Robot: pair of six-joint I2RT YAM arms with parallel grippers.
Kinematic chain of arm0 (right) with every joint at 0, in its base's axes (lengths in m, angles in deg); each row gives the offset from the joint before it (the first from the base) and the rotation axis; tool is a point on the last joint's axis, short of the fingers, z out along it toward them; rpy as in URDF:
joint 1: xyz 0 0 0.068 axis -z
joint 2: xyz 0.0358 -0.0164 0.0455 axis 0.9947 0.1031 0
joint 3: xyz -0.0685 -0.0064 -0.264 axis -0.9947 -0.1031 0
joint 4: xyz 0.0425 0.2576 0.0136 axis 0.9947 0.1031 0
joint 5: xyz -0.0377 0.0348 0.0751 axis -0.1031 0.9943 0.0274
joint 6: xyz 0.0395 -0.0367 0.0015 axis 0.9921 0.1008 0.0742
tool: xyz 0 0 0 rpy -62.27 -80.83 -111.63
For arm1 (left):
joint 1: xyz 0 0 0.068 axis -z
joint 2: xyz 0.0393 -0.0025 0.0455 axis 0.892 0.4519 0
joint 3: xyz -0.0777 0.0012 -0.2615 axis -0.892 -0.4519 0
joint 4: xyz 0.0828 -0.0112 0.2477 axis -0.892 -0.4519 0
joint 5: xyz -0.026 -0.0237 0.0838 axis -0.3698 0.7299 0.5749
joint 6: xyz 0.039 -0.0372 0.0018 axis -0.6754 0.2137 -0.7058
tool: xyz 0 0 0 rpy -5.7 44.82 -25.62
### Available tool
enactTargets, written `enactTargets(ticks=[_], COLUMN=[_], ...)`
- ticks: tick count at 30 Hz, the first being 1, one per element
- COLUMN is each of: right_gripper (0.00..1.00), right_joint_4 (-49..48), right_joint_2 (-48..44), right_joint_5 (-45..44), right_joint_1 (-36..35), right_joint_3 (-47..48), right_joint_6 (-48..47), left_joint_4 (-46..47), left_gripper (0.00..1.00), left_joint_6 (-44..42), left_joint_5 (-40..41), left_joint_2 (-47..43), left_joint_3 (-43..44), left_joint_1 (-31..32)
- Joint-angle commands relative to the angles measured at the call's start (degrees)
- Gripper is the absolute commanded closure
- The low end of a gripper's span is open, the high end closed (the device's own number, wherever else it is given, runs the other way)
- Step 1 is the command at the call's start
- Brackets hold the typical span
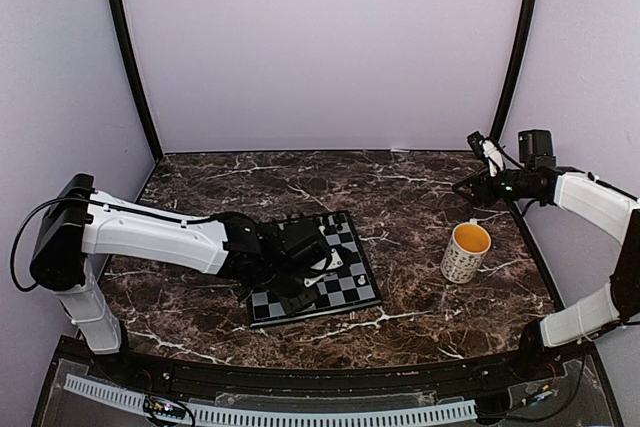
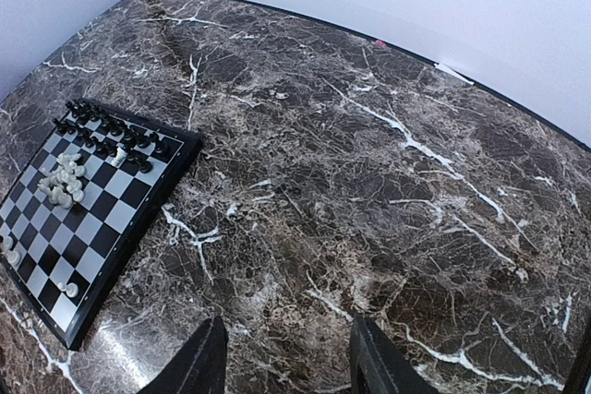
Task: Set up the chess pieces on the board
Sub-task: Place the king at e1.
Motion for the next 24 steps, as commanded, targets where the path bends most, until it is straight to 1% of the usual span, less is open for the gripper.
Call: enactTargets(ticks=[1, 24], right_gripper=[0.53, 0.53], right_joint_4=[-1.86, -1.95], right_joint_2=[0.28, 0.43], right_joint_5=[0.88, 0.63], right_joint_1=[0.1, 0.07], right_joint_3=[-0.52, -0.79], right_joint_6=[-0.48, -0.87], left_joint_4=[1.89, 4.16], left_gripper=[1.0, 0.99], left_joint_6=[0.53, -0.56], left_joint_5=[0.1, -0.05], left_joint_2=[-1.26, 3.59], left_joint_3=[-0.35, 3.95], left_joint_1=[0.3, 0.48])
